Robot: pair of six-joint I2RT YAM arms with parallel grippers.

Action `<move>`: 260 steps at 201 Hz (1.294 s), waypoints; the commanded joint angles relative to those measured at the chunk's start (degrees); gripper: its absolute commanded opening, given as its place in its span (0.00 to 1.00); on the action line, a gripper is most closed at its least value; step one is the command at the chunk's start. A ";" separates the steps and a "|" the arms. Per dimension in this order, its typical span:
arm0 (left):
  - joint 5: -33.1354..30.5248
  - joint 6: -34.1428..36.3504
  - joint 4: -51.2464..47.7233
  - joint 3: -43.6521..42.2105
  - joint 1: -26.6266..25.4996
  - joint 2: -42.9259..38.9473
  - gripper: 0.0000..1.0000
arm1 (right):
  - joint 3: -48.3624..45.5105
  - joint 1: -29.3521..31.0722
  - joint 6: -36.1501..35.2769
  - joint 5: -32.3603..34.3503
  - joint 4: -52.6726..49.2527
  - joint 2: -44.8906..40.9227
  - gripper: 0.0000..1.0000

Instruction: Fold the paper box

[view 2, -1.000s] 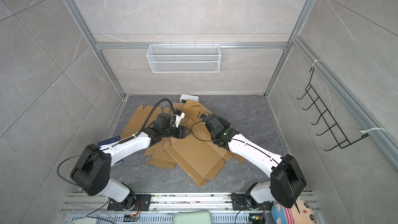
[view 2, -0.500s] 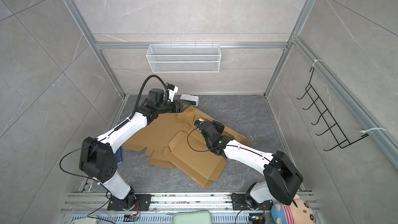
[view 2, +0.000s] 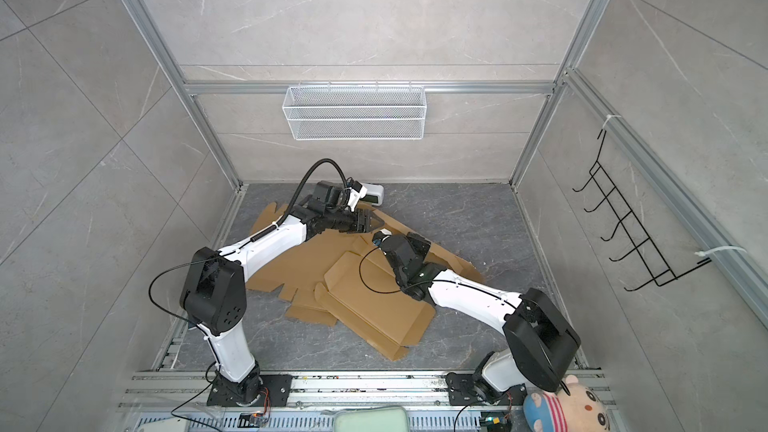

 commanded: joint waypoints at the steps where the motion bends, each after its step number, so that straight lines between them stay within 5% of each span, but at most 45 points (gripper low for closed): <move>1: 0.38 2.51 -2.68 0.87 1.78 -3.08 0.68 | -0.85 0.39 -1.01 1.64 3.15 0.80 0.00; 52: -1.71 13.18 -19.15 7.73 5.82 -4.86 0.75 | -1.46 0.51 -2.21 0.94 4.54 0.17 0.00; 136: 0.17 9.71 -15.06 16.75 1.70 4.83 0.74 | -1.93 1.16 -3.05 1.42 5.36 0.02 0.00; 218: 1.14 6.69 -11.61 10.80 2.32 0.31 0.68 | -2.25 1.42 -2.80 1.65 5.57 -0.33 0.00; 260: 0.62 3.23 -1.92 -8.20 9.59 -10.33 0.69 | -2.80 1.32 -3.60 1.47 6.28 -1.10 0.00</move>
